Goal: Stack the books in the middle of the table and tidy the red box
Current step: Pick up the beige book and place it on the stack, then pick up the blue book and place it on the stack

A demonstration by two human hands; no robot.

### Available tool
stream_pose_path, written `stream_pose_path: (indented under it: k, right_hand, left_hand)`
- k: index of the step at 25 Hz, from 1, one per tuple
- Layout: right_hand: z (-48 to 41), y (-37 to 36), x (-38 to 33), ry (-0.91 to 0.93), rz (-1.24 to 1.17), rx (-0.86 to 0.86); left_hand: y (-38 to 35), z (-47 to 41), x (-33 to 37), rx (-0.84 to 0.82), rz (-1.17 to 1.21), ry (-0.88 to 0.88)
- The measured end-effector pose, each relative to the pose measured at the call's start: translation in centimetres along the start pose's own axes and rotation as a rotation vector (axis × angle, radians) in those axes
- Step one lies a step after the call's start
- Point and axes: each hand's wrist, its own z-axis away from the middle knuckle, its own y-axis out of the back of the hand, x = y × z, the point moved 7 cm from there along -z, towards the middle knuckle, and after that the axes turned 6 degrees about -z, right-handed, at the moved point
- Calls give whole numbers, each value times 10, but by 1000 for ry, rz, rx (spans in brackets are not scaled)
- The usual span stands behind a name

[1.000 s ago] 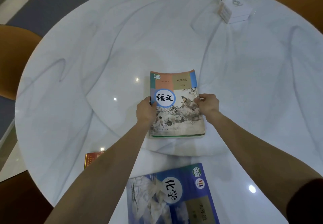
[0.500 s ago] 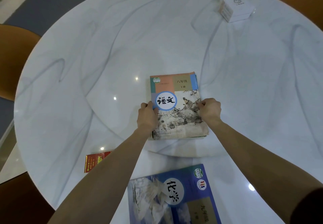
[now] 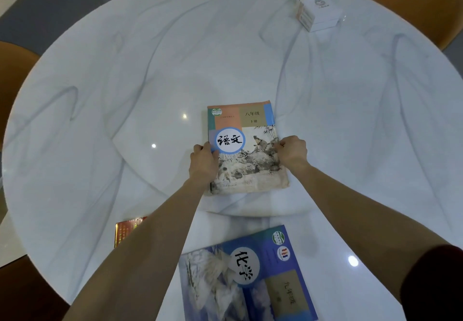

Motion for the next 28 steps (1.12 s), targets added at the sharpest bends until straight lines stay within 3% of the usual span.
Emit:
stream_pose_path:
  k: [3, 7, 18, 23, 28]
  right_hand:
    - [14, 5, 5, 4, 11, -36]
    - [48, 12, 22, -10, 87, -23]
    - [173, 1, 109, -130, -199, -18]
    - [224, -8, 162, -290, -306, 23]
    - [291, -28, 212, -586, -554, 163]
  left_hand:
    - [14, 14, 1, 76, -26, -30]
    - [27, 41, 15, 161, -147, -198]
    - [-30, 150, 26, 70, -213, -640]
    - [-66, 170, 1, -81, -281, -617]
    - [-87, 173, -28, -203, -450, -505]
